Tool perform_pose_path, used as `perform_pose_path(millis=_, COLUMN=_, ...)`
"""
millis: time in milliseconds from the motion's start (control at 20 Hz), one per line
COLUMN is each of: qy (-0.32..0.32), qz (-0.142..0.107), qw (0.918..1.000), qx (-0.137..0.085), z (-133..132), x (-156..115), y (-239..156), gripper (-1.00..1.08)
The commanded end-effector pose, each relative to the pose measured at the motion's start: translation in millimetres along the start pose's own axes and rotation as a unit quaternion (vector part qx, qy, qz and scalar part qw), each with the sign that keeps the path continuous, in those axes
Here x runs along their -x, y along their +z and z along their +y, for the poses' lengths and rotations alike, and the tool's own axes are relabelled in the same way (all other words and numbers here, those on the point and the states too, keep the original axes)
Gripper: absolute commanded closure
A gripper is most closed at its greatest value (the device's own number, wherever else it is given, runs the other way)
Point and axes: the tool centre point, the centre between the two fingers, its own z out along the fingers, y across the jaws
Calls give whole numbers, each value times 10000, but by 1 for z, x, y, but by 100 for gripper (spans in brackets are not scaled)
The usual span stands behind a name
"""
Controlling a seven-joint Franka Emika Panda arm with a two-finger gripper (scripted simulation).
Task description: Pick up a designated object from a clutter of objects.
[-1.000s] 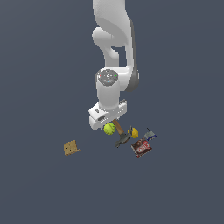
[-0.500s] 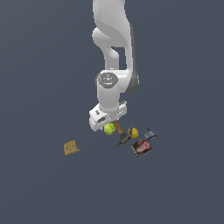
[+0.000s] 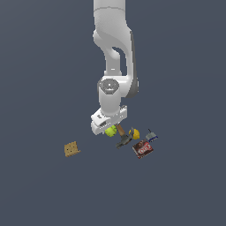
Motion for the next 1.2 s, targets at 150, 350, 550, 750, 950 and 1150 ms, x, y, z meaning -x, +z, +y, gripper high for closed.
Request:
perform_pose_path(millis=150, qy=34, qz=-44, qw=10000, qx=-38, z=0, x=2, y=17, gripper=108)
perform_pose_path(millis=350, qy=34, qz=-44, qw=10000, qx=-38, z=0, x=2, y=17, gripper=108)
perform_pose_path(millis=550, qy=34, qz=-44, qw=10000, qx=-38, z=0, x=2, y=17, gripper=108)
perform_pose_path(millis=750, qy=5, qz=126, qw=9999, qx=79, z=4, x=-12, y=-3, gripper=108)
perform_pose_path(millis=950, qy=6, qz=120, qw=9999, qx=76, z=-2, x=-14, y=-11, gripper=108)
perform_pose_path(millis=1150, qy=7, qz=111, qw=9999, qx=71, z=-14, x=-16, y=-26, gripper=108)
